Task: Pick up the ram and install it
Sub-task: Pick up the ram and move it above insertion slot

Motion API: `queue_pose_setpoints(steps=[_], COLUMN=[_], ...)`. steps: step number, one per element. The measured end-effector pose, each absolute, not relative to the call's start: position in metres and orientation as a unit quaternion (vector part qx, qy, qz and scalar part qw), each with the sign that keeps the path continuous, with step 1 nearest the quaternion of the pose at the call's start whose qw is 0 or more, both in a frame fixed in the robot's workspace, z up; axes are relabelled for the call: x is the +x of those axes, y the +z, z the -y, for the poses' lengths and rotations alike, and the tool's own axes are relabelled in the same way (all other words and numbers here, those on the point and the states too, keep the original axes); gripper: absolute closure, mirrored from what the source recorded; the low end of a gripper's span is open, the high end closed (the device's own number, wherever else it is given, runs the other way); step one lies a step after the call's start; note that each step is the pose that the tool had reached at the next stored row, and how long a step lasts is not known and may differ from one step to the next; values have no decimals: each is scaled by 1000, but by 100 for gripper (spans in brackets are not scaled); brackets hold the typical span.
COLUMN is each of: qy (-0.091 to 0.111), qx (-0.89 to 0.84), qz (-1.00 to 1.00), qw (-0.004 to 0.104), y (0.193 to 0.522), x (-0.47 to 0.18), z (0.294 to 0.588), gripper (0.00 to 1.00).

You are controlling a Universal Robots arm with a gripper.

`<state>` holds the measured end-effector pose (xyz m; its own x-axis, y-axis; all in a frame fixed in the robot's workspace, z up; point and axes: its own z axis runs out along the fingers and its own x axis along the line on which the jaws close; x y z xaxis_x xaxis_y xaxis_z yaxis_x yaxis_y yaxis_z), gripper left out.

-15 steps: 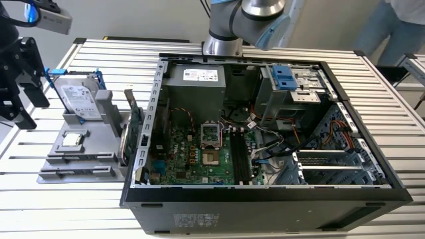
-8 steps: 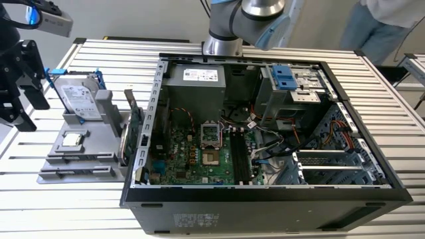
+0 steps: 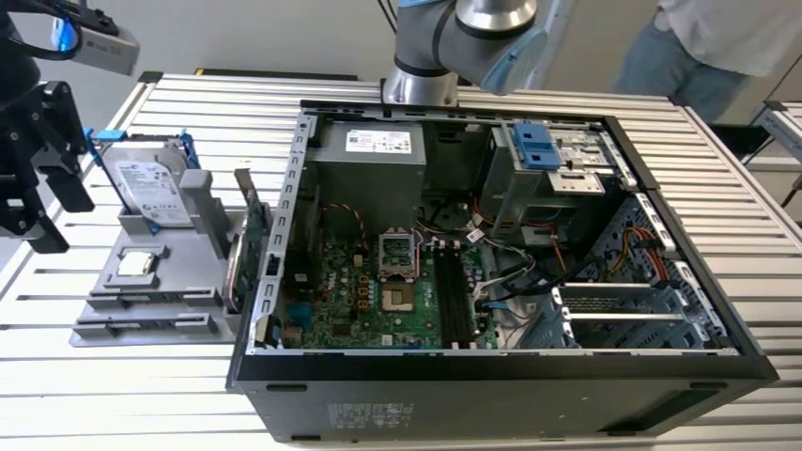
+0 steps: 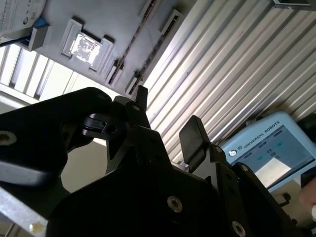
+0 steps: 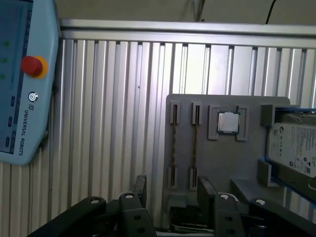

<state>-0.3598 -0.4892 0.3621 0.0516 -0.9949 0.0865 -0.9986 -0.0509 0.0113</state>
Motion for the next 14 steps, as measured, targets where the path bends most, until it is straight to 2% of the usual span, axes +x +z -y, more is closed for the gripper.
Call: queue_pose_setpoints(steps=[14], qy=[32], qx=[724], qz=[688], qw=[39], y=[358], x=[-360], z=[489], gripper=[0])
